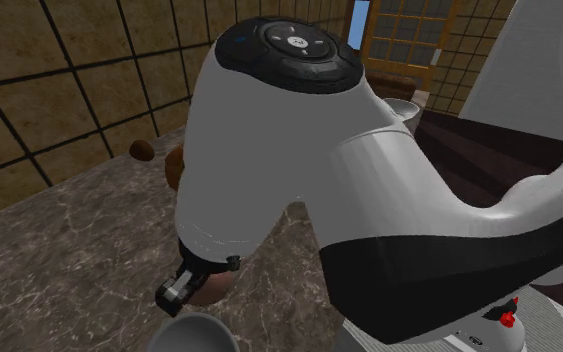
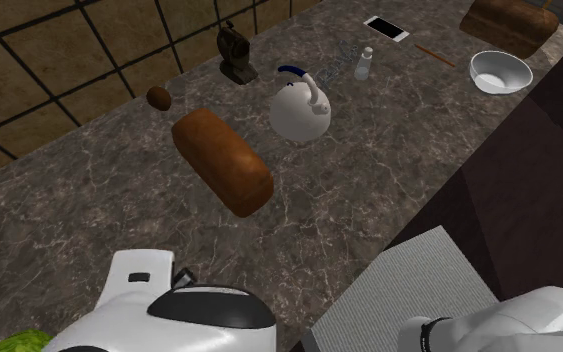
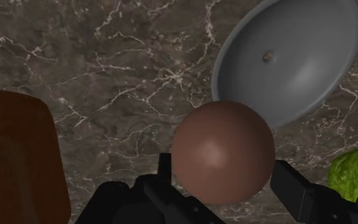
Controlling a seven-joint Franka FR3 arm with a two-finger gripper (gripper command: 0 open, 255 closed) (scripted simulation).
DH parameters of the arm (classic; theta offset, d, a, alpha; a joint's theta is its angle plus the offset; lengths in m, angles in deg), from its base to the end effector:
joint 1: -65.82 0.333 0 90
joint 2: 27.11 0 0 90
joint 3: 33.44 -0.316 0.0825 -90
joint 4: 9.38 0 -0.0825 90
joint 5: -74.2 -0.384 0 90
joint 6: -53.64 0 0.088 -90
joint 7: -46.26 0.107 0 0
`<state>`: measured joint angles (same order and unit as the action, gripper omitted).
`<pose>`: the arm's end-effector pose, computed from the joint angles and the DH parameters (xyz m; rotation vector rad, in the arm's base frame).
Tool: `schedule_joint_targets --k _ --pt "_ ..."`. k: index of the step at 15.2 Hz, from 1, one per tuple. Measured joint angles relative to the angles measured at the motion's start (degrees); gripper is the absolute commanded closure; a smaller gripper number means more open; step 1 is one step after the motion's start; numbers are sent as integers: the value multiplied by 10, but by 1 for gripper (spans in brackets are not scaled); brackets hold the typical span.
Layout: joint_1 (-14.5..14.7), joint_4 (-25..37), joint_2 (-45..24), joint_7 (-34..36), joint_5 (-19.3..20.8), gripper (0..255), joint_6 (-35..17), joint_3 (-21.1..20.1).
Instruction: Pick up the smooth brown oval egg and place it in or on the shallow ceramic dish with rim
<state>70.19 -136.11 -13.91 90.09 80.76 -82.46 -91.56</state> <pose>0.2308 0.4802 0.4585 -2.9668 -0.6220 -0.6069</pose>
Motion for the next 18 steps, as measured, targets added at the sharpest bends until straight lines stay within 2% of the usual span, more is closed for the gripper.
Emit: schedule_joint_targets --k 2,3,4,5,8,18 --pt "-23 34 -40 60 50 255 19 -55" --pt "-39 55 -73 96 89 255 31 -88" --pt "-47 85 -130 149 150 255 56 -126" --pt "-40 94 -153 181 188 255 67 -133" --pt "-17 96 -196 232 251 255 69 -125" --pt "39 70 -263 317 356 255 41 -76"
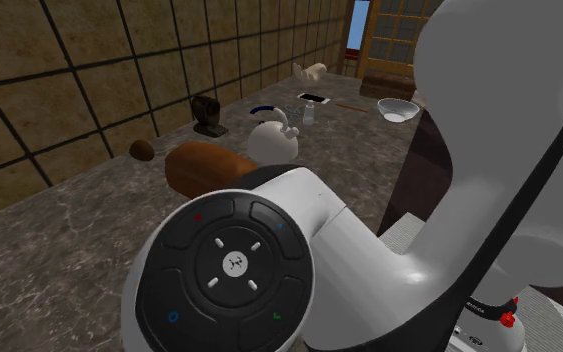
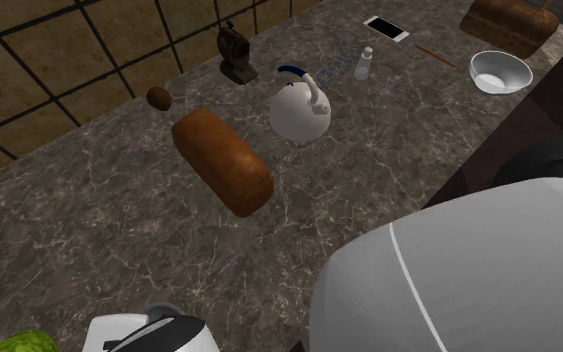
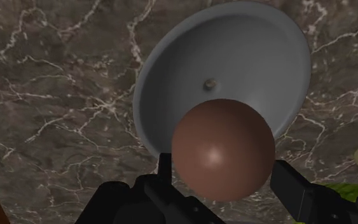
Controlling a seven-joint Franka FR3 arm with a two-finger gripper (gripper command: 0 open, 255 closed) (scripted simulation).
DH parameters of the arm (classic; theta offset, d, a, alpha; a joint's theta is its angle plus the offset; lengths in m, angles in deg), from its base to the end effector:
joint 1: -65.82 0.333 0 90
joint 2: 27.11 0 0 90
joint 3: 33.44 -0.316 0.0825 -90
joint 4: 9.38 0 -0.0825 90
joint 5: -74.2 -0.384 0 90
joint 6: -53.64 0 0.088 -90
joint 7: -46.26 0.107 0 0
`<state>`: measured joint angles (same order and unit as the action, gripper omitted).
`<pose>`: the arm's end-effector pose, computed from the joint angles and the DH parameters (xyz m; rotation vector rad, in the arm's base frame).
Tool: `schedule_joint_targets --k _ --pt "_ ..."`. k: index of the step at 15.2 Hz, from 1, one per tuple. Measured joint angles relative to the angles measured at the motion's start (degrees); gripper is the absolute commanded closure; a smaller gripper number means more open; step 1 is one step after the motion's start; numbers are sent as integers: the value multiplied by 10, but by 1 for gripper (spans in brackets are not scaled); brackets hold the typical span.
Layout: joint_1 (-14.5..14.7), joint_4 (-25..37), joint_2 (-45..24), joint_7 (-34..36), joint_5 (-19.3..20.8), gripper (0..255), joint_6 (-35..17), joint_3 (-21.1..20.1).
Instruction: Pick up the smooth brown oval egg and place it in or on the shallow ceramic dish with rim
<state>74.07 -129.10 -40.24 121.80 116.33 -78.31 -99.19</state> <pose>0.1897 0.5452 0.3901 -2.9651 -0.6164 -0.6078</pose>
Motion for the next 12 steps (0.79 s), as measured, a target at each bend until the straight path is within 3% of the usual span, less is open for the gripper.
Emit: schedule_joint_targets --k 3,8,9,12 --pt "13 -3 -15 17 23 255 -5 14" --pt "15 -4 -18 20 27 255 -7 16" --pt "15 -4 -18 20 27 0 -7 16" --pt "15 -4 -18 20 27 0 -7 16"
